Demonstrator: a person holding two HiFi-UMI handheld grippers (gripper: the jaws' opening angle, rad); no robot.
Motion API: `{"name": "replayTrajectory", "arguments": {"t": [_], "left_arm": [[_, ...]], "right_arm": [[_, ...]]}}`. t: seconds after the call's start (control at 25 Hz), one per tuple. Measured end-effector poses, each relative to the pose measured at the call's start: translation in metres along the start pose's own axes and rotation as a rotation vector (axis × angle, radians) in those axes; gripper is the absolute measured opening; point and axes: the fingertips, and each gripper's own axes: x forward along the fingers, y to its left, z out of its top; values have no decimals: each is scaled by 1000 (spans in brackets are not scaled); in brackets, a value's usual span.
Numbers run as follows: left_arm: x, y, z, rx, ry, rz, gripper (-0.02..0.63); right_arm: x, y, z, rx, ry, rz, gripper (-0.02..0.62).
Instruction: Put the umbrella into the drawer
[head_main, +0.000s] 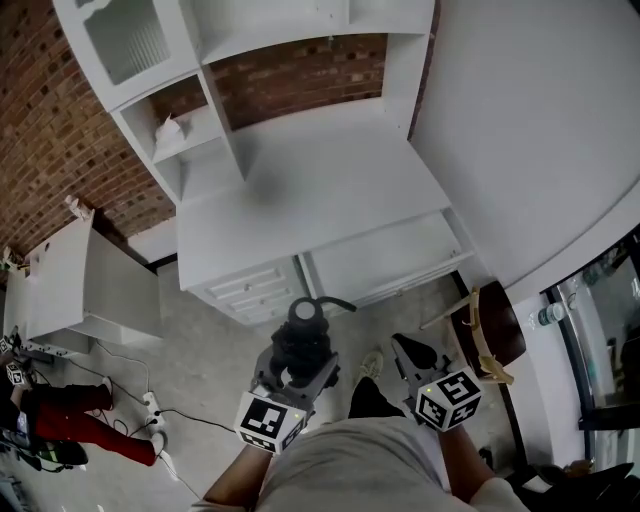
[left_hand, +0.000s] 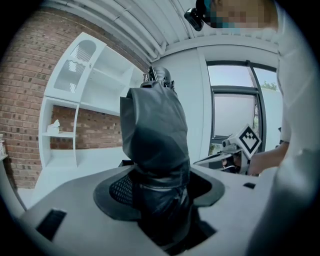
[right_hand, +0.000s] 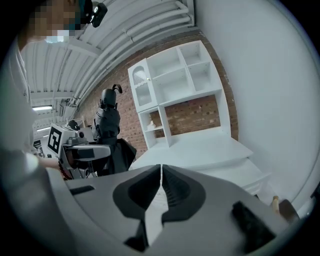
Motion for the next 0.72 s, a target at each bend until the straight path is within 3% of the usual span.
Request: {"name": "replayTrajectory", "arguments": {"t": [0.72], "left_arm": [[176, 39, 40, -29, 16, 45, 282]], "right_arm": [[66, -162, 72, -38, 21, 44, 31]]}}
